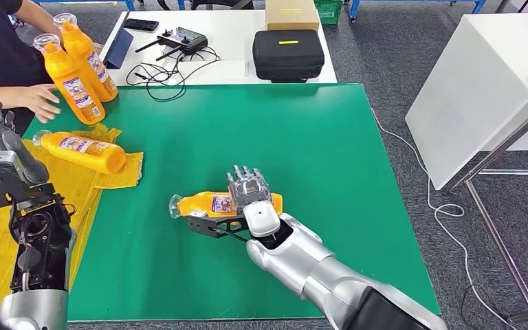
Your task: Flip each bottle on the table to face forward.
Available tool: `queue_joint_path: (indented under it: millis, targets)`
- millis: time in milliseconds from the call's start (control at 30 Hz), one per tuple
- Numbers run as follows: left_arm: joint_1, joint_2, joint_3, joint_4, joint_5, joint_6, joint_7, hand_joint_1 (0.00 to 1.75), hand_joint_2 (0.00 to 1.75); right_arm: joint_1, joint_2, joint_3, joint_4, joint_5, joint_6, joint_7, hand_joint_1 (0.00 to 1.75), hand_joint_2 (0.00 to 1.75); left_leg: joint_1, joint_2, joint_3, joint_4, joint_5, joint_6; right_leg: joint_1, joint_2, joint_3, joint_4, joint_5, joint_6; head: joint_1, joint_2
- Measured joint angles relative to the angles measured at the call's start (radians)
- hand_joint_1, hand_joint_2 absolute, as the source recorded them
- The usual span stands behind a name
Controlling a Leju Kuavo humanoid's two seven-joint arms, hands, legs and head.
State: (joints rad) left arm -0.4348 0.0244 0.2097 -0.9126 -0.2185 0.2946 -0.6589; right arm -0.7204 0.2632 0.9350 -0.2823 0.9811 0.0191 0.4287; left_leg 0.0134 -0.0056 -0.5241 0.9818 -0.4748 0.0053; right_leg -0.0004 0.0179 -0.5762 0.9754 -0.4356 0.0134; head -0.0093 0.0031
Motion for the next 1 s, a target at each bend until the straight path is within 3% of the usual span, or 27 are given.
queue_joint_path:
  millis: [767, 800, 900, 933, 1000]
  targets:
    - [-0.096, 0.014, -0.063, 0.166, 0.054, 0.030, -0.043, 0.00, 0.00, 0.069, -0.066, -0.143, 0.015, 0.029, 0.139, 0.007, 0.00, 1.75, 0.000, 0.000, 0.001, 0.000, 0.000, 0.000, 0.000, 0.000, 0.001, 0.000, 0.000, 0.000, 0.000, 0.000]
    - [-0.097, 0.015, -0.065, 0.168, 0.057, 0.032, -0.043, 0.00, 0.00, 0.069, -0.068, -0.146, 0.015, 0.031, 0.142, 0.009, 0.09, 1.75, 0.000, 0.000, 0.001, 0.000, 0.000, 0.000, 0.000, 0.000, 0.001, 0.000, 0.000, 0.000, 0.000, 0.000]
    - [-0.100, 0.016, -0.070, 0.175, 0.065, 0.038, -0.043, 0.00, 0.00, 0.069, -0.072, -0.155, 0.015, 0.034, 0.150, 0.011, 1.38, 1.75, 0.000, 0.000, 0.001, 0.000, 0.000, 0.000, 0.000, 0.000, 0.002, 0.000, 0.000, 0.000, 0.000, 0.000]
    - [-0.101, 0.017, -0.073, 0.178, 0.068, 0.040, -0.043, 0.00, 0.00, 0.069, -0.074, -0.158, 0.015, 0.035, 0.154, 0.011, 1.73, 1.75, 0.000, 0.000, 0.002, 0.000, 0.000, 0.000, 0.000, 0.000, 0.002, 0.000, 0.000, 0.000, 0.000, 0.000]
    - [-0.101, 0.018, -0.078, 0.181, 0.073, 0.044, -0.043, 0.00, 0.00, 0.069, -0.077, -0.162, 0.015, 0.036, 0.159, 0.011, 1.75, 1.75, 0.000, 0.000, 0.002, 0.000, 0.000, 0.000, 0.000, 0.000, 0.002, 0.000, 0.000, 0.000, 0.000, 0.000]
